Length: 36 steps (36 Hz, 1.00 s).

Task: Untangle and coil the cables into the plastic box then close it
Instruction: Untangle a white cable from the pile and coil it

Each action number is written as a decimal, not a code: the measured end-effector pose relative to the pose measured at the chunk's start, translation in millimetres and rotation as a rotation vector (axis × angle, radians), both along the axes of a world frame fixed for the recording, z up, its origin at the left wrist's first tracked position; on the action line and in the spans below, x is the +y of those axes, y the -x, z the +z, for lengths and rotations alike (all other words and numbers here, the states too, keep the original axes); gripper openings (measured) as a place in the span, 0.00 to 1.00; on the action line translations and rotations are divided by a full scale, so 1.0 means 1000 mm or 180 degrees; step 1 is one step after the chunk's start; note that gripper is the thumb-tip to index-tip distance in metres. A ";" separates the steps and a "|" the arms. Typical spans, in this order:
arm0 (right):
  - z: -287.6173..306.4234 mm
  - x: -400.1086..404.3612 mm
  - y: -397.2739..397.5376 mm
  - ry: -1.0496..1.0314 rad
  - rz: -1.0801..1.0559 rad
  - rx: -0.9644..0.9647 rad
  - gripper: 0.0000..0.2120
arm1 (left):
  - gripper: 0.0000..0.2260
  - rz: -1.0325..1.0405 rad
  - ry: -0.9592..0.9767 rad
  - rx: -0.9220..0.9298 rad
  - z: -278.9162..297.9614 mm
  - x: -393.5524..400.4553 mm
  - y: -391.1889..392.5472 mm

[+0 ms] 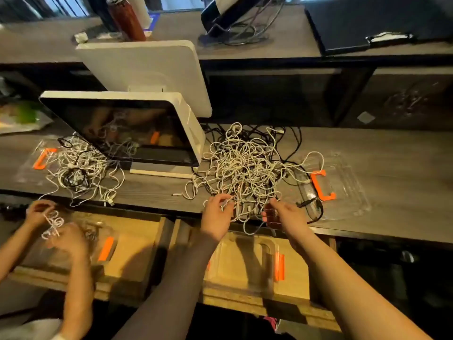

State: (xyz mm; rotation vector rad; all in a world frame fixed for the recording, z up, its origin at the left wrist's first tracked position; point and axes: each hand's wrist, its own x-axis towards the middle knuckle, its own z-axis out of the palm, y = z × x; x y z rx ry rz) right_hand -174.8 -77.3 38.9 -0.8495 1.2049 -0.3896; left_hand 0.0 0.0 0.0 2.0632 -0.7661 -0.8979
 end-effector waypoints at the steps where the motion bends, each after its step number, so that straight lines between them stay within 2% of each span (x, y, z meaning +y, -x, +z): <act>1: 0.001 0.001 -0.006 -0.0017 0.0015 -0.0017 0.12 | 0.07 -0.0037 -0.0063 -0.0027 -0.005 0.000 -0.005; 4: -0.003 0.007 -0.018 -0.0017 0.0031 -0.0009 0.12 | 0.15 -0.0167 -0.0388 -0.0098 -0.018 -0.002 -0.015; 6: -0.007 0.011 -0.026 0.0037 0.0056 0.0219 0.15 | 0.17 -0.0260 -0.0479 -0.0228 -0.022 -0.004 -0.020; 9: -0.011 0.013 -0.034 0.0013 0.0031 0.0339 0.14 | 0.20 -0.0529 -0.0607 -0.0358 -0.023 -0.009 -0.025; 11: -0.013 0.013 -0.042 -0.0002 -0.0076 0.0428 0.12 | 0.16 -0.0715 -0.0695 -0.0424 -0.027 -0.012 -0.031; 14: -0.018 0.015 -0.053 0.0036 -0.0085 0.0497 0.13 | 0.05 -0.0854 -0.0636 -0.0518 -0.036 -0.015 -0.037; 16: -0.023 0.016 -0.058 0.0241 -0.0024 0.0663 0.11 | 0.06 -0.0885 -0.0595 -0.0471 -0.036 -0.016 -0.039; 18: -0.028 0.016 -0.065 0.0771 0.0003 0.0793 0.06 | 0.07 -0.0968 -0.0439 -0.0375 -0.033 -0.017 -0.042; 19: -0.029 0.016 -0.070 0.1067 0.0007 0.0795 0.07 | 0.07 -0.1016 -0.0375 -0.0294 -0.029 -0.017 -0.042; 21: -0.026 0.016 -0.081 0.1493 0.0161 0.0823 0.15 | 0.06 -0.1066 -0.0300 -0.0054 -0.020 -0.017 -0.043; 23: -0.022 0.014 -0.090 0.1695 0.0392 0.0918 0.21 | 0.07 -0.1089 -0.0223 0.0057 -0.008 -0.019 -0.042; 25: -0.017 0.012 -0.098 0.1756 0.0664 0.0928 0.22 | 0.08 -0.1057 -0.0100 0.0045 0.009 -0.021 -0.042; 29: -0.013 0.002 -0.105 0.1790 0.0712 0.0744 0.08 | 0.09 -0.0999 0.0251 -0.0097 0.046 -0.026 -0.043; 32: -0.006 -0.010 -0.102 0.1794 0.0350 0.0616 0.14 | 0.10 -0.0838 0.0493 -0.0119 0.061 -0.028 -0.048; 36: 0.014 -0.025 -0.095 0.1990 0.0284 0.0597 0.13 | 0.10 -0.0798 0.0550 0.0122 0.075 -0.028 -0.049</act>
